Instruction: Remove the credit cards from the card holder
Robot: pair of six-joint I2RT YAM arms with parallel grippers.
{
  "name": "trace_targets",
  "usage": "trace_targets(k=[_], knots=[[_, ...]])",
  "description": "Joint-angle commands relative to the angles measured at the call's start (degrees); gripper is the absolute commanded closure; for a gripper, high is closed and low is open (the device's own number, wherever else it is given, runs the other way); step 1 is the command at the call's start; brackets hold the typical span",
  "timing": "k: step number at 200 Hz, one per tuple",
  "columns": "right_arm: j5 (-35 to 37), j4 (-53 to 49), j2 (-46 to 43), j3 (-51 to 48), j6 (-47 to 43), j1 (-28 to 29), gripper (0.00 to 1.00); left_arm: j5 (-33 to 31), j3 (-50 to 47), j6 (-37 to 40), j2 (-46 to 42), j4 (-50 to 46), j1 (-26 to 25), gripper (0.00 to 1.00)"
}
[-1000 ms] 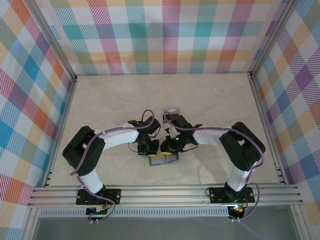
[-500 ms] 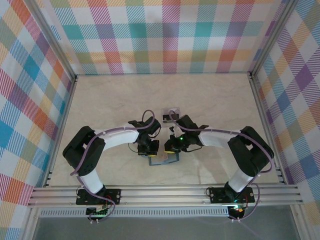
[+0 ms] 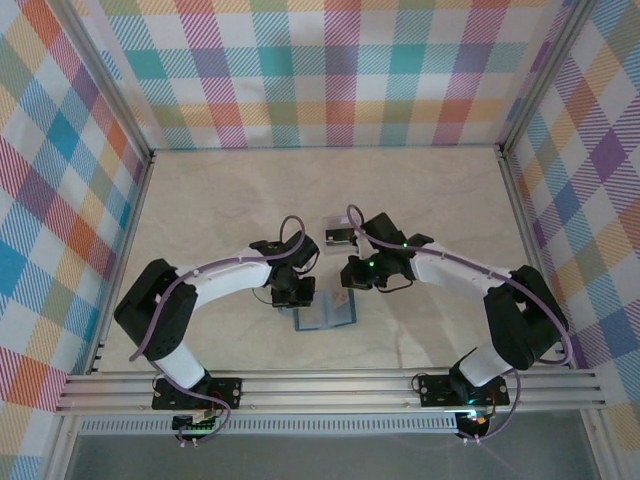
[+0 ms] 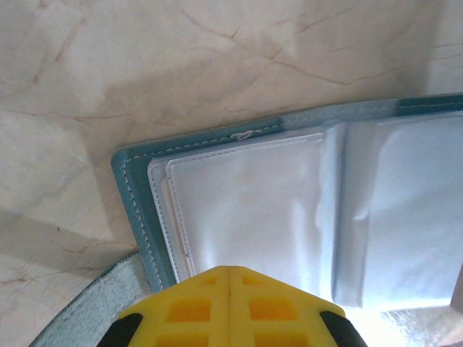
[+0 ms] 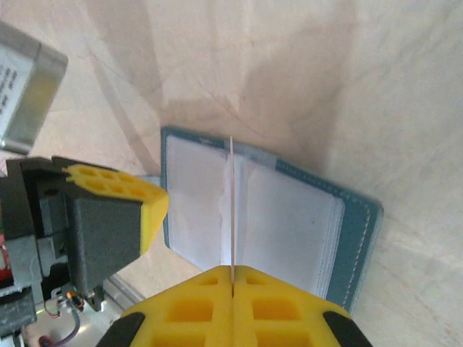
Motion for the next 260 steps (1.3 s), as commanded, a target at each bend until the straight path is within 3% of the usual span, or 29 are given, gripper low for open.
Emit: trace_targets(k=[1, 49, 91, 150, 206, 260], knots=[[6.21, -8.20, -0.40, 5.93, -9.05, -0.63, 0.99, -2.25, 1.52, 1.47, -3.10, -2.23, -0.50, 0.95], [9.39, -11.65, 4.04, 17.02, -32.48, -1.11, 0.99, -6.26, -0.39, 2.59, -7.30, -3.86, 0.45, 0.94], [10.96, -18.40, 11.64, 28.30, -58.32, -2.13, 1.00, -4.84, -5.76, 2.38, -12.48, -2.81, 3.23, 0.93], [14.49, -20.68, 18.68, 39.13, -83.45, -3.94, 1.00, -3.79, -11.16, 0.96, -17.47, -2.71, 5.31, 0.93], [15.13, -27.55, 27.34, 50.54, -94.19, -5.69, 1.00, -3.06, -12.99, 0.51, -18.35, -3.39, 6.00, 0.92], [17.18, -32.50, 34.50, 58.08, -97.55, -6.21, 1.00, -2.18, -13.24, 0.84, -16.96, -3.71, 6.39, 0.92]])
